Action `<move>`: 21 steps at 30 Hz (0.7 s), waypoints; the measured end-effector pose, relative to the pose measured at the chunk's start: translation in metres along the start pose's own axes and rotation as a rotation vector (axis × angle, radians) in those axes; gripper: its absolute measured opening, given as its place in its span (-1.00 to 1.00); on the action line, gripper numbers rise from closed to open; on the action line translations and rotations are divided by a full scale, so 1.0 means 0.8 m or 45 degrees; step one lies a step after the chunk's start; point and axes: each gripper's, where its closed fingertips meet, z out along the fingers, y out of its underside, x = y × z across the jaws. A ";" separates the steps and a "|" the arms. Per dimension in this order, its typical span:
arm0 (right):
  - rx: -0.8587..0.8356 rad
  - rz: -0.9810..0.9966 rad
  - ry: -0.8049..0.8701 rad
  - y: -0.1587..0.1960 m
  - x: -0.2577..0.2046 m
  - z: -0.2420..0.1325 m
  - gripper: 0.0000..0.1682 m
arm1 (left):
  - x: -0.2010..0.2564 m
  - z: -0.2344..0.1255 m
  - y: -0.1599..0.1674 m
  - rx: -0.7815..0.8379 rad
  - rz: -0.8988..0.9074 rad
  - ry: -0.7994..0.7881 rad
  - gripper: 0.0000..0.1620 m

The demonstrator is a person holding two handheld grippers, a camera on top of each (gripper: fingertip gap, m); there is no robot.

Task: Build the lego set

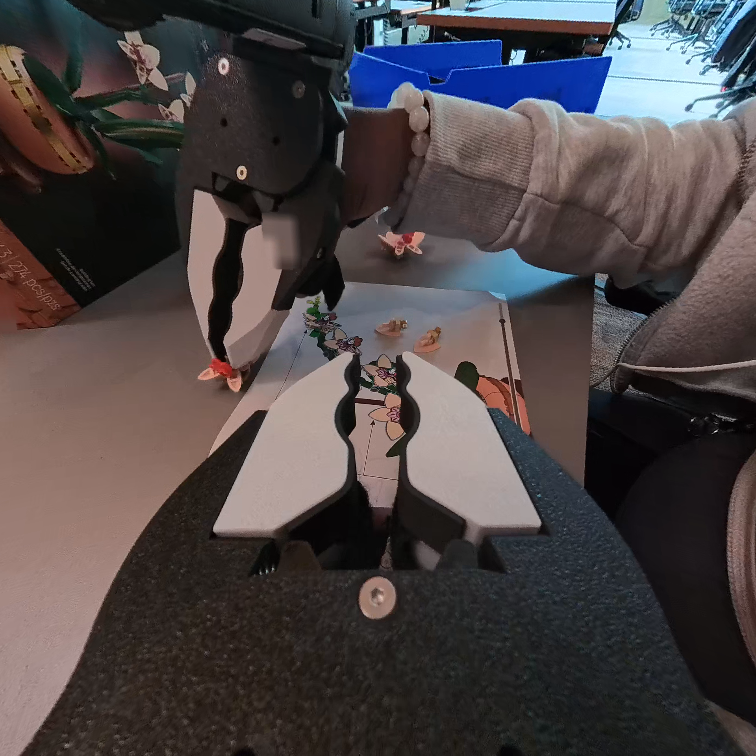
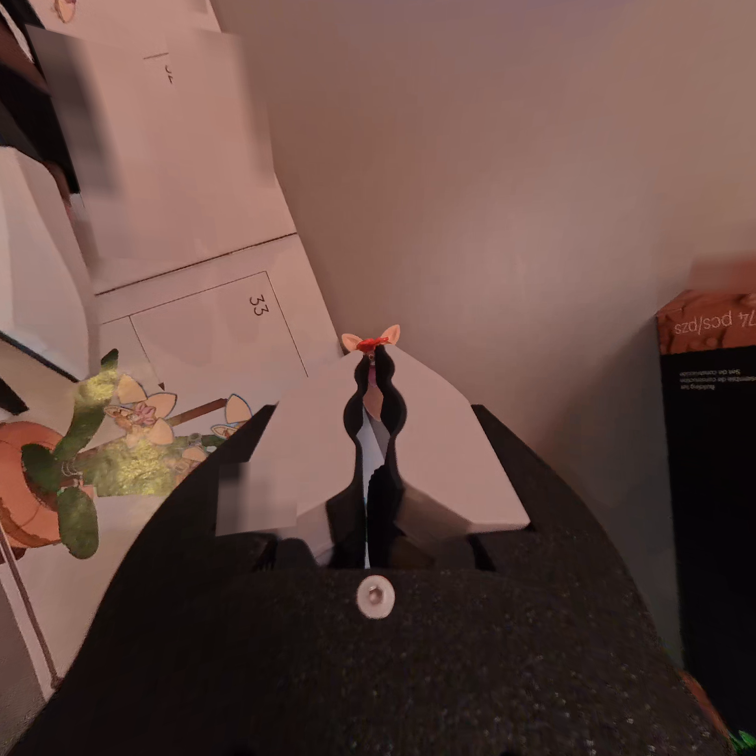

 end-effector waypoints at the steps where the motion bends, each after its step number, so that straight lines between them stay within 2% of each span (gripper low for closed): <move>1: -0.005 -0.008 -0.004 0.001 0.000 -0.002 -0.96 | 0.000 0.000 0.000 0.003 -0.001 -0.002 -0.80; 3: 0.051 -0.031 -0.026 -0.006 -0.003 -0.010 -0.96 | -0.002 -0.002 -0.002 0.016 -0.014 -0.008 -0.80; 6: 0.168 -0.134 -0.179 -0.019 -0.033 -0.044 -0.97 | 0.001 -0.009 -0.004 0.043 -0.033 0.045 -0.74; 10: 0.315 -0.320 -0.286 -0.036 -0.088 -0.105 -0.97 | 0.024 -0.033 -0.011 0.084 -0.115 0.325 -0.67; 13: 0.401 -0.465 -0.301 -0.039 -0.128 -0.129 -0.97 | 0.035 -0.048 -0.021 0.128 -0.330 0.518 -0.68; 18: 0.357 -0.832 -0.264 -0.021 -0.184 -0.144 -0.97 | 0.039 -0.053 -0.040 0.204 -0.725 0.716 -0.85; 21: 0.254 -1.017 -0.269 -0.014 -0.208 -0.151 -0.97 | 0.059 -0.042 -0.040 0.092 -0.857 0.836 -0.89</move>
